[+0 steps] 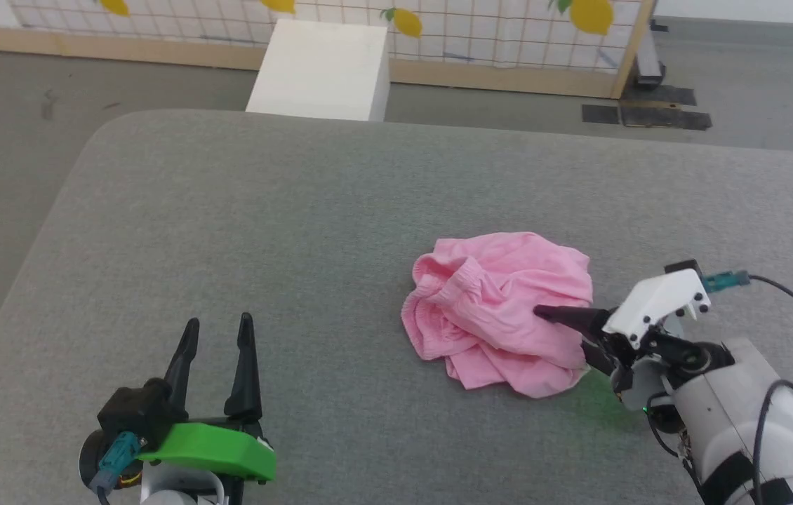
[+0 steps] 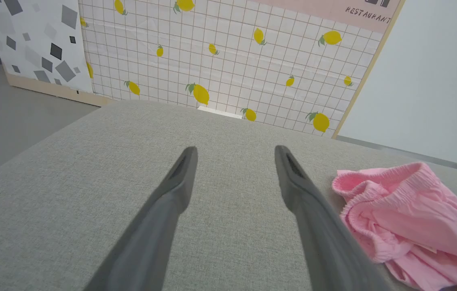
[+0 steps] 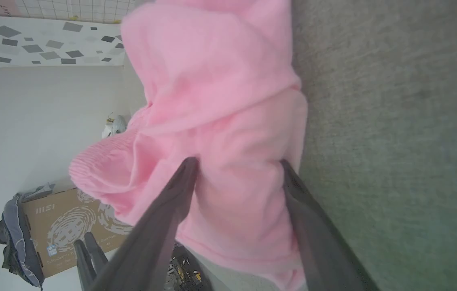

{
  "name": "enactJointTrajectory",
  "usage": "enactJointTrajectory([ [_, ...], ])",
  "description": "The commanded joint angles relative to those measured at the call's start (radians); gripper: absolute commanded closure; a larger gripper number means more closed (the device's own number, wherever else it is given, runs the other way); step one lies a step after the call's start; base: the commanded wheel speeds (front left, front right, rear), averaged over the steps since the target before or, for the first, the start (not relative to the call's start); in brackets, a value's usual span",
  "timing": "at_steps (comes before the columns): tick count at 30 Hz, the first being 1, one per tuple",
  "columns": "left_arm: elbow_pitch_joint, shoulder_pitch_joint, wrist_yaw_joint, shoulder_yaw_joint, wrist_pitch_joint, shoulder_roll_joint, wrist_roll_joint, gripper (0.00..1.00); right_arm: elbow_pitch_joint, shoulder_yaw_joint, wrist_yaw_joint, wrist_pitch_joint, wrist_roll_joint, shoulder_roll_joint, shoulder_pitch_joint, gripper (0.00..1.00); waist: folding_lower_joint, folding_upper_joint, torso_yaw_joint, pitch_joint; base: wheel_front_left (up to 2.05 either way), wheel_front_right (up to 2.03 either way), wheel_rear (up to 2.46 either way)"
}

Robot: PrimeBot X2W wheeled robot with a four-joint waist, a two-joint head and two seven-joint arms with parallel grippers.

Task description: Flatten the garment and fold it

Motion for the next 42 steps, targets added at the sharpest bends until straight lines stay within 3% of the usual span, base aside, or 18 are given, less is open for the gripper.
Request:
enactJointTrajectory([
  [1, -0.002, -0.015, 0.004, 0.0, -0.004, -0.002, 0.004, 0.0, 0.014, 0.008, -0.001, 0.007, -0.01, 0.006, -0.022, 0.59, 0.0, 0.0, 0.014, 0.005, 0.0, 0.0, 0.0],
  [2, -0.002, -0.015, 0.005, 0.0, -0.004, -0.002, 0.004, 0.0, 0.021, 0.016, -0.001, 0.011, -0.018, 0.007, -0.032, 0.85, 0.0, 0.0, 0.017, 0.005, 0.0, 0.0, 0.0],
  [3, -0.002, -0.015, 0.005, 0.0, -0.004, -0.002, 0.004, 0.0, 0.022, 0.024, -0.001, 0.012, -0.024, 0.008, -0.037, 1.0, 0.0, 0.0, 0.02, 0.004, 0.0, 0.0, 0.0],
  [9, -0.007, -0.011, 0.009, 0.004, -0.004, -0.002, 0.003, 0.0, -0.025, 0.129, -0.001, -0.007, -0.131, 0.002, -0.04, 1.0, 0.0, 0.0, 0.012, 0.001, 0.0, 0.0, 0.0],
  [14, -0.02, -0.009, 0.01, 0.013, -0.004, -0.002, 0.009, 0.0, -0.126, 0.307, -0.001, -0.047, -0.348, -0.081, -0.04, 1.0, 0.0, 0.0, -0.046, 0.012, 0.0, 0.0, 0.0],
  [21, -0.04, -0.041, 0.002, 0.012, -0.004, -0.002, 0.02, 0.0, -0.228, 0.39, -0.001, -0.05, -0.569, -0.19, -0.092, 1.0, 0.0, 0.0, -0.178, 0.058, 0.0, 0.0, 0.0],
  [31, -0.07, -0.143, -0.018, -0.009, -0.004, -0.001, 0.09, 0.0, -0.345, 0.377, -0.001, -0.054, -0.867, -0.312, -0.132, 1.0, 0.0, 0.0, -0.373, 0.188, 0.0, 0.0, 0.0],
  [37, -0.081, -0.216, -0.033, -0.026, -0.004, 0.03, 0.132, 0.0, -0.359, 0.284, -0.001, -0.092, -0.995, -0.321, -0.147, 1.0, 0.0, 0.0, -0.455, 0.28, 0.0, 0.0, 0.0],
  [42, -0.087, -0.265, -0.04, -0.043, -0.004, 0.063, 0.152, 0.0, -0.354, 0.195, -0.001, -0.155, -1.106, -0.329, -0.162, 1.0, 0.0, 0.0, -0.482, 0.346, 0.0, 0.0, 0.0],
])
